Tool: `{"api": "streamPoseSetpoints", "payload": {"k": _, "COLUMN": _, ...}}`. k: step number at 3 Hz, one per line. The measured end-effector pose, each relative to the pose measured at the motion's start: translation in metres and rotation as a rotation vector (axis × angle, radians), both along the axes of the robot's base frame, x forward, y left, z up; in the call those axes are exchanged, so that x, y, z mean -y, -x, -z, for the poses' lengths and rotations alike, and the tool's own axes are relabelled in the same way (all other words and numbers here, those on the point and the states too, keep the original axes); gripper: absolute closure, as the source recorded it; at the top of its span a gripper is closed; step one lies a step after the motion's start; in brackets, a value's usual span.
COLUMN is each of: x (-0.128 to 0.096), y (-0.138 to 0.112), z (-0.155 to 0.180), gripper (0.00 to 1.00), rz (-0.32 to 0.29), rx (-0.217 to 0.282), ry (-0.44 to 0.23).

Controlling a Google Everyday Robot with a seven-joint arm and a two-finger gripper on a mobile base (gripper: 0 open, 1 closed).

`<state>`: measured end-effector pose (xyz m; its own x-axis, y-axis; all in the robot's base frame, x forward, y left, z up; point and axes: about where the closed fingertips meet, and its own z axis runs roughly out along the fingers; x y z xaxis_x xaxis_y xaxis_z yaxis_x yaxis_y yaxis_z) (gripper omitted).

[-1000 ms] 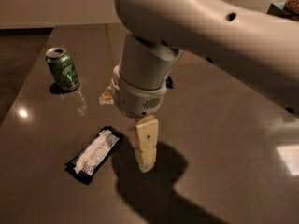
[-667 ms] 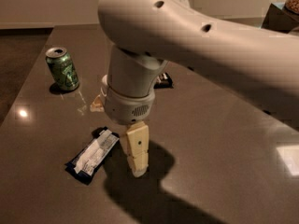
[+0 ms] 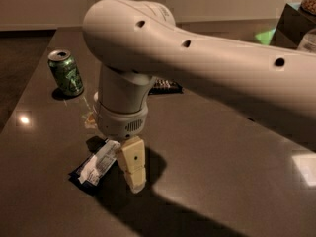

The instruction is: Move rxbar blueberry near rxbar chocolate

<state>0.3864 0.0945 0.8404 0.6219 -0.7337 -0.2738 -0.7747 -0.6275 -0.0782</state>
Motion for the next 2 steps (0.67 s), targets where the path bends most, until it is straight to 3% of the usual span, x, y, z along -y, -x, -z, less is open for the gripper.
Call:
{"api": "streamPoseSetpoints", "payload": {"k": 1, "x": -0.0088, "y": 0.0023, "z": 0.0075, "gripper": 0.13, "rz": -0.011, "rx": -0.003, "ry": 0.020}}
{"api": "streamPoseSetpoints", "payload": {"k": 2, "x": -0.0143, "y": 0.0054, "z": 0.0098, "gripper": 0.37, "rz": -0.018, "rx": -0.007, "ry": 0.036}}
